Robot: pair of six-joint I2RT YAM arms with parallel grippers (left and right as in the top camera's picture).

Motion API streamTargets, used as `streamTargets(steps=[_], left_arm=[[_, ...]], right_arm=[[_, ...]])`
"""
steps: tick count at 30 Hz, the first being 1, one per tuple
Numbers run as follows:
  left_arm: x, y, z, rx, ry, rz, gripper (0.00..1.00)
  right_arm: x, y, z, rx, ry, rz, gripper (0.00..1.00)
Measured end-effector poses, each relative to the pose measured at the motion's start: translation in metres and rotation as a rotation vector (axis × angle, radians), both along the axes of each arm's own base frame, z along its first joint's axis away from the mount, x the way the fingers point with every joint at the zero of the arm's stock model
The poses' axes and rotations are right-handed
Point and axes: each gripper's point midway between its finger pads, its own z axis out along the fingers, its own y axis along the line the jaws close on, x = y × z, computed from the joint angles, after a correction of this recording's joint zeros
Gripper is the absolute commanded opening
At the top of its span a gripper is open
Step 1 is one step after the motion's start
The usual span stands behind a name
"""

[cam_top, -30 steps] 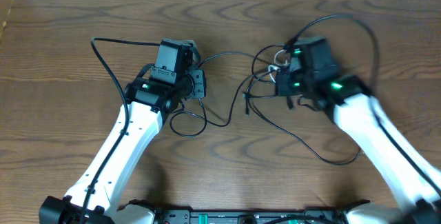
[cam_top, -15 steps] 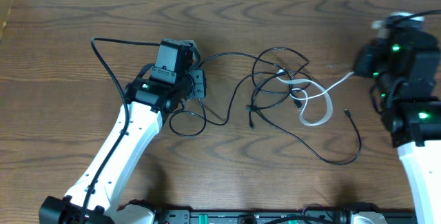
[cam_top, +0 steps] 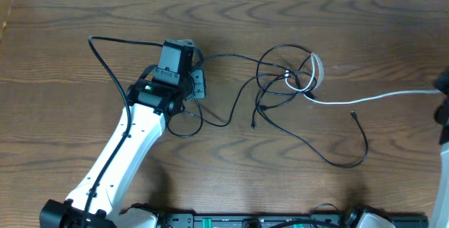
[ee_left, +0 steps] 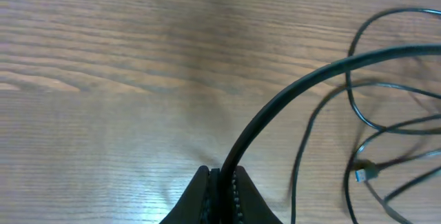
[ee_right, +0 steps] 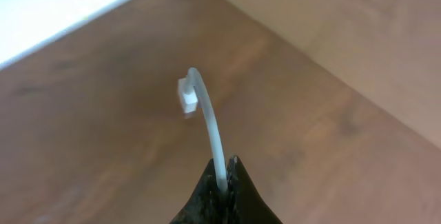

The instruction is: Untangle cables

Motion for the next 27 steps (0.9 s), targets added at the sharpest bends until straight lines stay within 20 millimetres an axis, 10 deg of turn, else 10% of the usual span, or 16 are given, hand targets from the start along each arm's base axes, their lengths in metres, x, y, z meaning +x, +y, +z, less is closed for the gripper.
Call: streamTargets(steps=[9, 20, 27], left_arm=[[0.002, 0.005, 0.0, 0.023, -0.009, 0.017, 0.07], [0.001, 0.005, 0.0, 0.024, -0.007, 0.017, 0.07], [0.001, 0.005, 0.0, 0.023, -0.007, 0.017, 0.07]], right_arm=[[-0.012, -0.031, -0.061, 0.203, 0.097, -0.054, 0.04], [0.012, -0.011, -0.091, 0.351, 0.1, 0.07, 0.41], [0.035, 0.038, -0.092, 0.462, 0.075, 0.287, 0.59]])
